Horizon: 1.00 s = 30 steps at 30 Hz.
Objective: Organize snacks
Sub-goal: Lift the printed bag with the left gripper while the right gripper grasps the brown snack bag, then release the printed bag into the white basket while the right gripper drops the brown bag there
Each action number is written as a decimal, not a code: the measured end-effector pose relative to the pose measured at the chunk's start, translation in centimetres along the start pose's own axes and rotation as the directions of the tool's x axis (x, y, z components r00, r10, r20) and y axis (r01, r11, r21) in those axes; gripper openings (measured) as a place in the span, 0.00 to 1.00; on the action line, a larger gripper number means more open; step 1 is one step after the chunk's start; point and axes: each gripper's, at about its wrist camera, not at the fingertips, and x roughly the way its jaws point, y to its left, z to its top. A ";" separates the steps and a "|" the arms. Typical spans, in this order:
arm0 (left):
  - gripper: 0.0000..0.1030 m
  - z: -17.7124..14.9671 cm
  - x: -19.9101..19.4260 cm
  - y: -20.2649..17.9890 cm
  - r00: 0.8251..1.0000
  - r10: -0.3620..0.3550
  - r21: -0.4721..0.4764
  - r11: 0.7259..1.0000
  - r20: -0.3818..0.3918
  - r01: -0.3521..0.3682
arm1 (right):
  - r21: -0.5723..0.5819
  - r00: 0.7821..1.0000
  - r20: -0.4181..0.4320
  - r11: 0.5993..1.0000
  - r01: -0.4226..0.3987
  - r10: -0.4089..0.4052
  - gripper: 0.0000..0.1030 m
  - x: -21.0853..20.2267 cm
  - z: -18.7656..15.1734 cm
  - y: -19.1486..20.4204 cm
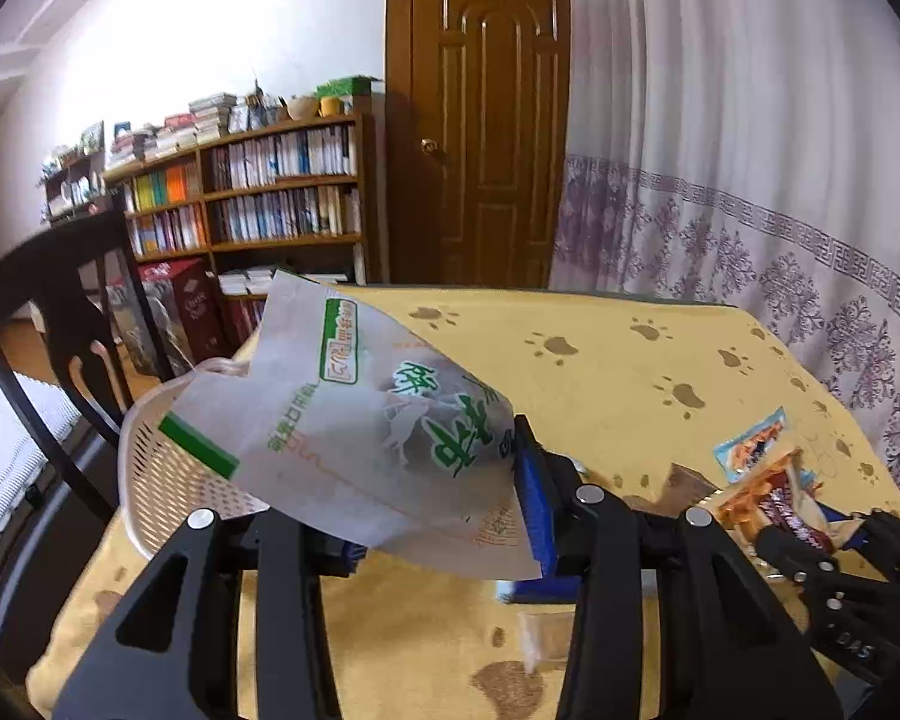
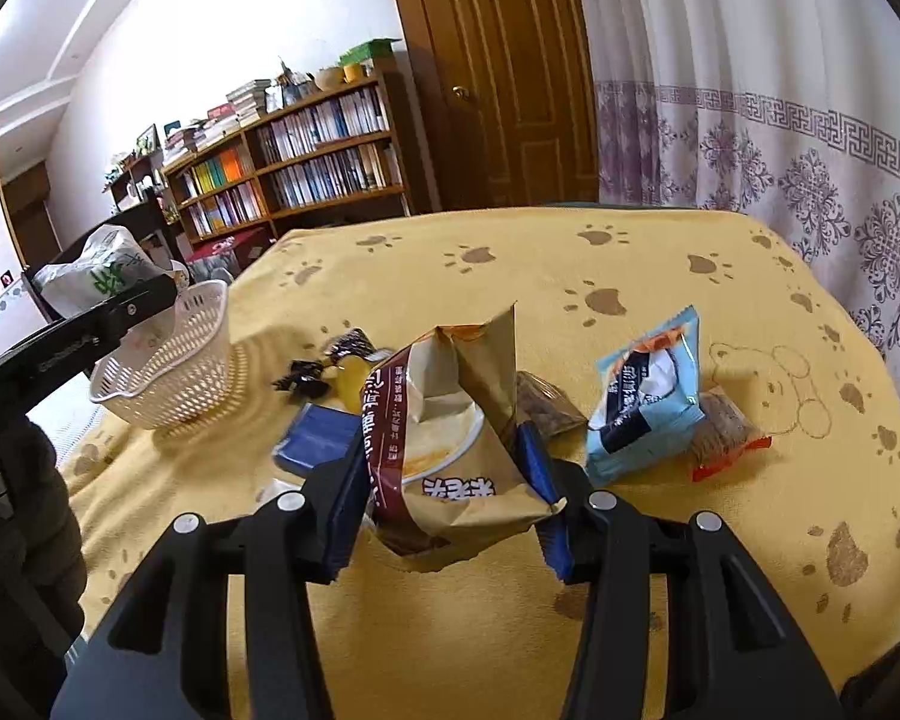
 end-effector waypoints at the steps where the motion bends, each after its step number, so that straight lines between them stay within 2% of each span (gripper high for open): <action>1: 0.40 0.1 -0.3 0.2 1.000 0.021 0.014 1.000 0.014 -0.021 | 0.001 1.000 0.003 1.000 -0.007 0.007 0.47 -0.2 0.0 0.2; 6: 0.40 0.5 -1.0 2.0 0.995 0.088 0.041 0.995 0.054 -0.090 | -0.009 0.999 0.021 0.999 -0.033 0.033 0.47 -1.1 0.1 1.3; 11: 0.41 0.9 -0.9 5.3 0.991 0.121 -0.001 0.993 0.050 -0.121 | 0.021 0.998 0.030 0.998 -0.063 0.063 0.47 -1.7 0.0 2.3; 19: 0.41 2.4 -0.2 11.3 0.997 0.078 -0.122 0.990 0.022 -0.075 | -0.016 0.997 0.005 0.997 -0.077 0.077 0.47 -0.7 0.7 5.1; 20: 0.45 2.6 -0.4 12.2 0.997 0.074 -0.136 0.988 0.026 -0.070 | -0.025 0.997 0.003 0.996 -0.081 0.081 0.47 -0.6 0.8 5.6; 21: 0.60 2.7 -0.5 12.7 0.997 0.066 -0.146 0.987 0.025 -0.062 | -0.034 0.996 0.000 0.996 -0.085 0.085 0.47 -0.4 0.9 6.1; 23: 0.75 2.9 -0.9 13.8 0.997 0.066 -0.174 0.983 0.039 -0.058 | -0.050 0.995 -0.011 0.994 -0.096 0.095 0.47 0.1 1.2 7.0; 25: 0.77 3.0 -1.5 14.4 0.996 0.072 -0.184 0.981 0.056 -0.061 | -0.064 0.994 -0.026 0.992 -0.112 0.111 0.47 0.8 1.6 8.2; 27: 0.88 3.3 -2.0 15.0 0.994 0.085 -0.194 0.979 0.074 -0.069 | -0.076 0.992 -0.037 0.989 -0.126 0.123 0.47 1.5 2.1 9.1; 30: 0.95 3.5 -2.9 15.6 0.984 0.138 -0.208 0.972 0.112 -0.113 | -0.098 0.988 -0.049 0.984 -0.150 0.146 0.47 2.7 3.4 11.2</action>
